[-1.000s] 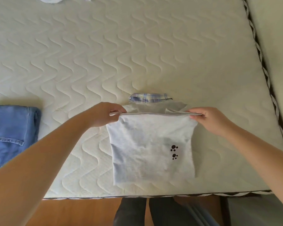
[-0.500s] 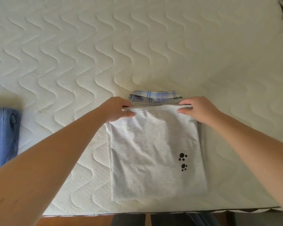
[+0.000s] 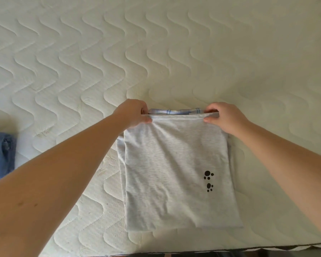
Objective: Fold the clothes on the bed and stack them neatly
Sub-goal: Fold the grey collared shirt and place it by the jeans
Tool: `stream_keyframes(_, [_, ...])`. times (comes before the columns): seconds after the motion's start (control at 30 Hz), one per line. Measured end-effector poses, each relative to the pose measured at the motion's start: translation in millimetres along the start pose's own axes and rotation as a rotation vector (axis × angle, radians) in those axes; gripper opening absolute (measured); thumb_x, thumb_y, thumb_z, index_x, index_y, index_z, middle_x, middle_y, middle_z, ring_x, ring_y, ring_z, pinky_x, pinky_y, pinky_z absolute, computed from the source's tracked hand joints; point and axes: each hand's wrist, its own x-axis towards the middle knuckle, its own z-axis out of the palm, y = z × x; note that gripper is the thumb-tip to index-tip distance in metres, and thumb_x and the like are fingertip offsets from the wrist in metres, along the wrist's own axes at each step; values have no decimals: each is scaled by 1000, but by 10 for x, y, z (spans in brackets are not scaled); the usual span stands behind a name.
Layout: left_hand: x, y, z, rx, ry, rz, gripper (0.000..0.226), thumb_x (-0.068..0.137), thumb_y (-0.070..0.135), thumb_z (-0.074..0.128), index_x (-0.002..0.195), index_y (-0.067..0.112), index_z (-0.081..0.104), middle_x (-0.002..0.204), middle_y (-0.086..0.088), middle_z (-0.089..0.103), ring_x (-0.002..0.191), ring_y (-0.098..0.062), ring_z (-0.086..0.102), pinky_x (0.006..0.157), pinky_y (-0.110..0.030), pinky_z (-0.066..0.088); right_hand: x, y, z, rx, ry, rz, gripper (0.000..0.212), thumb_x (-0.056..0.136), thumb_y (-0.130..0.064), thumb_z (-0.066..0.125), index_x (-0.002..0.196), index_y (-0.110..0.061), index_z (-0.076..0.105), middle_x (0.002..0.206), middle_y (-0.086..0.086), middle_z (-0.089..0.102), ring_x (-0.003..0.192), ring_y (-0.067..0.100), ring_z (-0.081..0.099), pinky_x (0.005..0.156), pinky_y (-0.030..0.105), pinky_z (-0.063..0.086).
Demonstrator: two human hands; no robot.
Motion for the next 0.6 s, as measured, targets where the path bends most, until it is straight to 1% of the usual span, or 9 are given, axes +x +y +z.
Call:
stream_keyframes(0.13, [28,18,76,113,-58,-92,51,81,53,73,108,16,52,93,3,55,85,-16,54,70,-29,42,143,-133,74,60,-75,57,64,74,-37,84,127,-19,55,116,-2,63,103,19,61,82,29,42])
stream_keyframes(0.2, [48,50,41,186,-151,-86,60,77,63,71,109,14,55,94,2,57,90,-19,56,74,-31,45,220,-186,69,-30,-145,80,59,73,-40,84,120,-13,60,116,4,65,103,24,61,84,33,46])
stream_keyframes(0.27, [59,77,6,224,-229,-78,69,74,63,73,119,12,59,109,-2,63,105,-25,59,88,-34,48,261,-243,24,-121,-213,86,58,75,-45,81,115,-7,64,113,10,67,102,28,62,84,35,48])
stream_keyframes(0.33, [44,91,-7,211,-239,-77,80,77,54,76,138,10,51,132,-6,58,123,-30,53,101,-37,43,255,-281,-27,-176,-278,89,51,76,-50,79,104,-10,64,100,5,65,93,27,61,70,31,44])
stream_keyframes(0.37, [34,85,-12,191,-227,-73,79,78,50,78,140,10,50,135,-5,56,126,-30,51,103,-37,42,235,-293,-47,-190,-286,83,45,75,-51,79,91,-13,60,88,2,61,82,24,59,61,30,38])
stream_keyframes(0.4, [18,76,-23,154,-212,-58,72,78,46,79,136,13,54,131,-2,59,124,-29,53,100,-37,44,217,-296,-60,-189,-280,78,43,75,-50,79,82,-15,54,78,0,55,73,20,54,55,29,31])
stream_keyframes(0.43, [-4,64,-37,101,-208,-31,58,78,42,81,126,19,60,119,5,63,117,-26,58,91,-33,47,190,-302,-81,-188,-272,70,44,75,-47,80,80,-16,50,75,-1,50,70,19,49,53,30,28])
stream_keyframes(0.5, [-78,43,-81,19,-221,26,32,78,37,81,103,27,64,93,13,65,92,-18,65,68,-25,44,124,-305,-121,-216,-267,35,43,75,-41,82,87,-14,52,78,1,51,73,21,48,53,30,28])
stream_keyframes(0.6, [-229,73,-173,-31,-213,71,28,79,35,81,97,27,61,87,11,68,61,-2,61,51,-17,40,-27,-310,-210,-241,-269,-35,45,75,-36,83,102,-12,56,89,4,56,79,24,51,59,32,31])
